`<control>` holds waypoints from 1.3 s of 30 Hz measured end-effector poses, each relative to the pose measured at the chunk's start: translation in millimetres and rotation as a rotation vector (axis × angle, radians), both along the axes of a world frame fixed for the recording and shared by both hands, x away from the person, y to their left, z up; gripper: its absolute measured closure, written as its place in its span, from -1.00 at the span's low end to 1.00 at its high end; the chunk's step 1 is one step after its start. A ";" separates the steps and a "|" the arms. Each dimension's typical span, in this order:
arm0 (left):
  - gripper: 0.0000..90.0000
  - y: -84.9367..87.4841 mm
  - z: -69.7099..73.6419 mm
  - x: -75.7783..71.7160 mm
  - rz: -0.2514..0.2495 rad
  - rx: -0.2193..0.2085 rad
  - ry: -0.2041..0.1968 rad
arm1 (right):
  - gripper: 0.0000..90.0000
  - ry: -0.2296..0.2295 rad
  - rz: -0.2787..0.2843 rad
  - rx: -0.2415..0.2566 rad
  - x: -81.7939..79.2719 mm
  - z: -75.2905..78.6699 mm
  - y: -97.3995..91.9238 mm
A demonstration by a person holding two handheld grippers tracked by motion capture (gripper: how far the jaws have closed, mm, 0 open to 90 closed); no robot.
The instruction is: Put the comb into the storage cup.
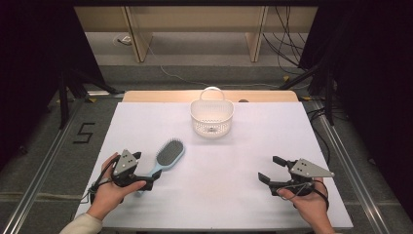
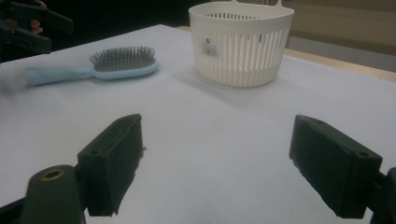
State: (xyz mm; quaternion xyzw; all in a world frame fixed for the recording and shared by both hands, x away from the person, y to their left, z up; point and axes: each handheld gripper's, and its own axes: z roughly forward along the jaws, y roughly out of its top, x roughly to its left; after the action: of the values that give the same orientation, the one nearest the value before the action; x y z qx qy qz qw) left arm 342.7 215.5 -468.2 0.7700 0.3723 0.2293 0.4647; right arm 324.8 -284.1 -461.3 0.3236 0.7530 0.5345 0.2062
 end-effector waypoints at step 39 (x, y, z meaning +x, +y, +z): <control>0.99 8.9 -0.8 15.9 0.190 0.202 0.326 | -0.59 0.016 0.012 -0.004 0.1 -1.1 1.4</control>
State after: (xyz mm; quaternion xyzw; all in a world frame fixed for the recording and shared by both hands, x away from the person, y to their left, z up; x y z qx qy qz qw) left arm 358.6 224.3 -469.0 0.8012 0.4884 0.1806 0.2949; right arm 324.9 -282.7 -462.3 0.3231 0.7575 0.5316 0.1978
